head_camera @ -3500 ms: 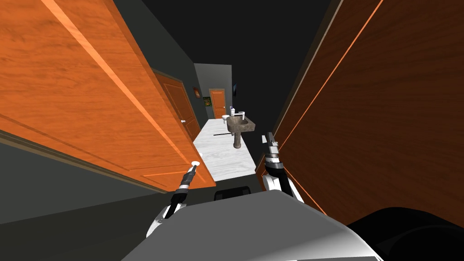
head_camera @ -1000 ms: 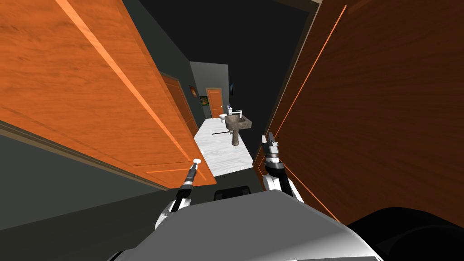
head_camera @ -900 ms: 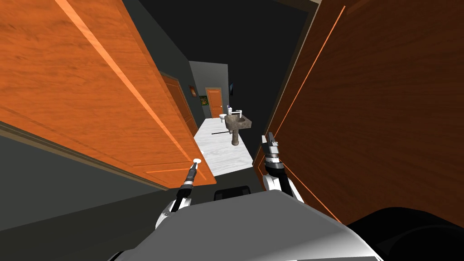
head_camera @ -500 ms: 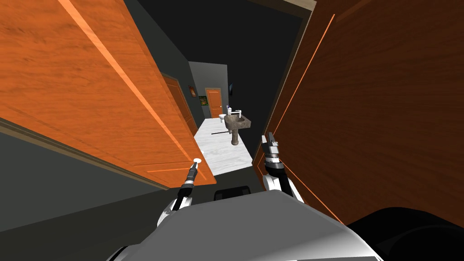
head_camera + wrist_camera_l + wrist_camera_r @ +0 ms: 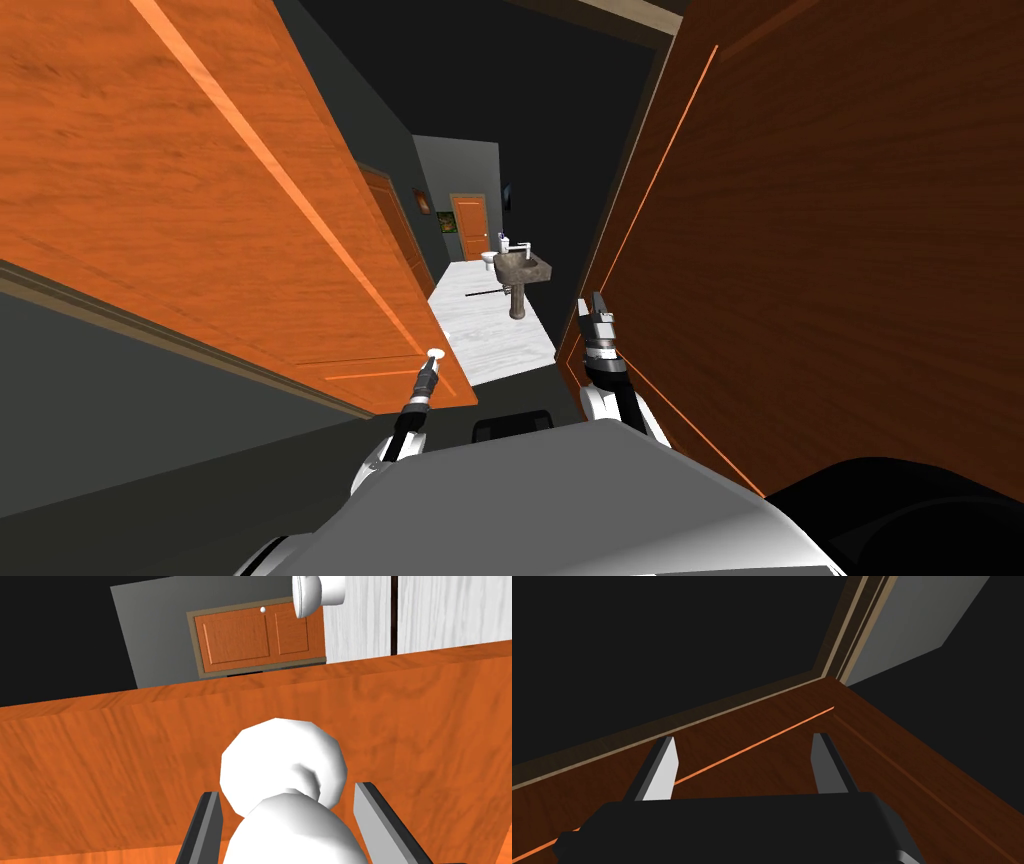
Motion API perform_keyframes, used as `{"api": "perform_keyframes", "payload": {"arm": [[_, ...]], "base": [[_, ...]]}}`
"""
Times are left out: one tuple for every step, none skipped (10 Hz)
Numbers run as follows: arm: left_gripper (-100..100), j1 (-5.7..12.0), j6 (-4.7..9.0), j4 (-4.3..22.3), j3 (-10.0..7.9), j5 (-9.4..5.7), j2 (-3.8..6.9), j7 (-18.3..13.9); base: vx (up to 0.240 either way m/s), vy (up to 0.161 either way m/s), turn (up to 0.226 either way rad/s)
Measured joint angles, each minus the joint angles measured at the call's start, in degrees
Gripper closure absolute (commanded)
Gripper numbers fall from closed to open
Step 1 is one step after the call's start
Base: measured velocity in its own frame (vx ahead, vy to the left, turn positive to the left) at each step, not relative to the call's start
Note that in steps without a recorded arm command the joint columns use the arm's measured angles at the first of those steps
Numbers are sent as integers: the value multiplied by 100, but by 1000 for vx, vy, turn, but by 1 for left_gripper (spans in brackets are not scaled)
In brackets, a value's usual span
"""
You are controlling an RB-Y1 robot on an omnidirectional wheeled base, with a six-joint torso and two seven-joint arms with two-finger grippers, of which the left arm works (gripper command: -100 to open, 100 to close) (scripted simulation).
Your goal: Pull the door open
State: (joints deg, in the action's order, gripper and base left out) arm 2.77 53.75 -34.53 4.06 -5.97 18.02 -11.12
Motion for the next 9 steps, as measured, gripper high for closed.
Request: {"api": "perform_keyframes", "payload": {"arm": [[100, -8, -14, -26, 18, -23, -7, -108], [100, -24, -52, -84, 51, -65, -16, -248], [100, 27, -47, -39, 96, -123, -23, -408], [100, 39, -51, -39, 117, -152, -20, -545], [100, 45, -71, -57, 151, -195, -12, -703], [100, 102, -39, 37, 173, -217, -14, -826], [100, 100, -39, 26, 203, -260, -12, -977], [100, 135, -45, 44, 245, -318, -22, -1139], [100, 141, -57, 30, 269, -345, -24, -1271]], "base": [[-31, 24, -15], [-61, 29, -37], [-52, 13, -36], [-50, 11, -30], [-40, 11, -12], [-39, 12, -31], [-59, 29, -32], [-47, 24, -27], [-42, 12, -27]]}}
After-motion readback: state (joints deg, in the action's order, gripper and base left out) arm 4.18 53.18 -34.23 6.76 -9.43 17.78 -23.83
